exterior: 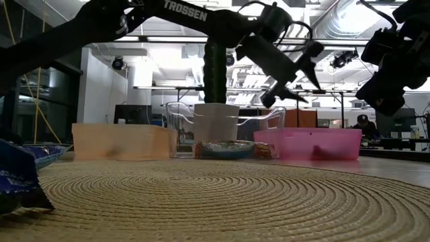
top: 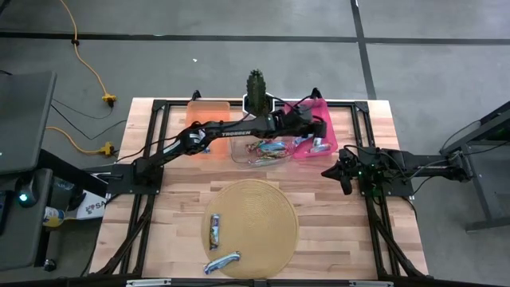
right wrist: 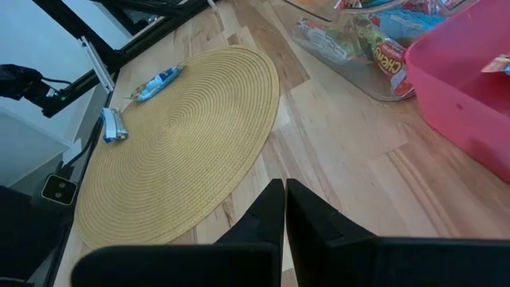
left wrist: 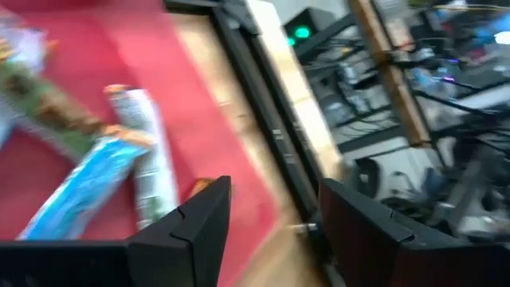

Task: Pick and place Granola Bars by type
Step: Put the blue granola bar into the orange bin

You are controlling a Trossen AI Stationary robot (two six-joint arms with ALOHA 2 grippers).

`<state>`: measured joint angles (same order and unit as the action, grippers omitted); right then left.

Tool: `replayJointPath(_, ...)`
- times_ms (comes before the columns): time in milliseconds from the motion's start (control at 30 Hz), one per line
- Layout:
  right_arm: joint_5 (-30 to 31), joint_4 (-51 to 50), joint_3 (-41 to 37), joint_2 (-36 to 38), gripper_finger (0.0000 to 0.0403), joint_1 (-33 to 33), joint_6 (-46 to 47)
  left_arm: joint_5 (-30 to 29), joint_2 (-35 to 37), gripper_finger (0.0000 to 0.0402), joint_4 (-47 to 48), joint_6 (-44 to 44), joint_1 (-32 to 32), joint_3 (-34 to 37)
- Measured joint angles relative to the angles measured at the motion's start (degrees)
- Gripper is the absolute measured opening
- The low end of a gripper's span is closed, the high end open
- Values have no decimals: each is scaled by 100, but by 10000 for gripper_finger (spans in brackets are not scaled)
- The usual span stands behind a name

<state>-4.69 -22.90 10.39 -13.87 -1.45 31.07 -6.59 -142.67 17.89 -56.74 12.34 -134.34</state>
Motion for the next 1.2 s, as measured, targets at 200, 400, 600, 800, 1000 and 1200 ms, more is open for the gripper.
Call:
replayJointPath(200, -6, 2, 2, 0, 0, 0, 0, 777, 93, 190, -802, 535, 13, -33)
replayJointPath(400, -9, 1, 2, 0, 0, -1, 0, 915, 563, 154, -472, 1283, 0, -61)
replayJointPath(600, 7, 2, 1, 0, 0, -1, 0, 1016, 1250, 105, 428, 1967, -35, -63)
replayJointPath(800, 21, 4, 1, 0, 0, -2, 0, 887, 1974, 71, 1968, 2760, -337, -63)
replayJointPath(1000, 26, -2, 0, 2, 0, -2, 0, 315, 2729, 44, 3716, 3428, -888, -66)
replayJointPath(1200, 46, 14, 0, -9, 0, -1, 0, -446, 3277, 33, 5177, 3367, -1773, -63)
